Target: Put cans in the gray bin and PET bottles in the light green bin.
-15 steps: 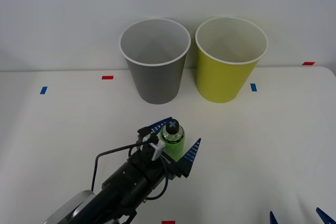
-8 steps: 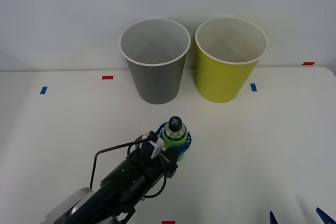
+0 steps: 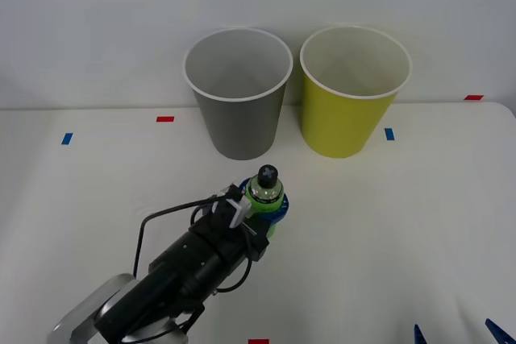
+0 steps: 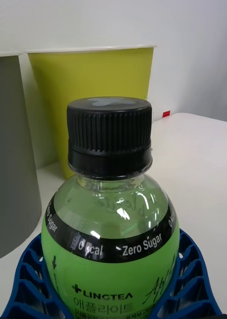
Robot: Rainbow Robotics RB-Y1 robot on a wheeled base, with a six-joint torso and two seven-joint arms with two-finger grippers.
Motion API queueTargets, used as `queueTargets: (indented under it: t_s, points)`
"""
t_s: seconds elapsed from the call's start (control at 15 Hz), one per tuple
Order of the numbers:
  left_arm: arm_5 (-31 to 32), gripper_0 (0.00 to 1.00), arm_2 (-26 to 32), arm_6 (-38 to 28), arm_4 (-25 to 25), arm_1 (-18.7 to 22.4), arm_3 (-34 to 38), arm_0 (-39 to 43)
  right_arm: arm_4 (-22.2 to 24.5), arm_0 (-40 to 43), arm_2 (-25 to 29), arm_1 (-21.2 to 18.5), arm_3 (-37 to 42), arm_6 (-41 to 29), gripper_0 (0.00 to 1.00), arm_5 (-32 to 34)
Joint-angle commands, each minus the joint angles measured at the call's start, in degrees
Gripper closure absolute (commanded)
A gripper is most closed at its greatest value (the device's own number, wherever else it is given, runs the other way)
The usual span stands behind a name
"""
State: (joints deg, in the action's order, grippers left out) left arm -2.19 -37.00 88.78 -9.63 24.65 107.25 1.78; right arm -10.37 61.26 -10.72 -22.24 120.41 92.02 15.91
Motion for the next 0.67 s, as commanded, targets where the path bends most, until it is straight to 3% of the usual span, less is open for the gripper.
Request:
queueTargets:
  t_s: [0.07, 0.47, 0.67]
  points:
    - [-14.86, 0.98, 3.08, -0.27, -1.09, 2.33, 11.84, -0.02, 0.00, 0.00, 0.00, 0.00, 0.00, 0.00, 0.00, 0.00]
    - [-37.53, 0.98, 8.44, -1.59, -4.26, 3.48, 29.07, -0.02, 0.00, 0.00, 0.00, 0.00, 0.00, 0.00, 0.00, 0.00]
    - [-48.70, 0.98, 13.80, -1.51, -9.35, 2.33, 37.42, -0.02, 0.00, 0.00, 0.00, 0.00, 0.00, 0.00, 0.00, 0.00]
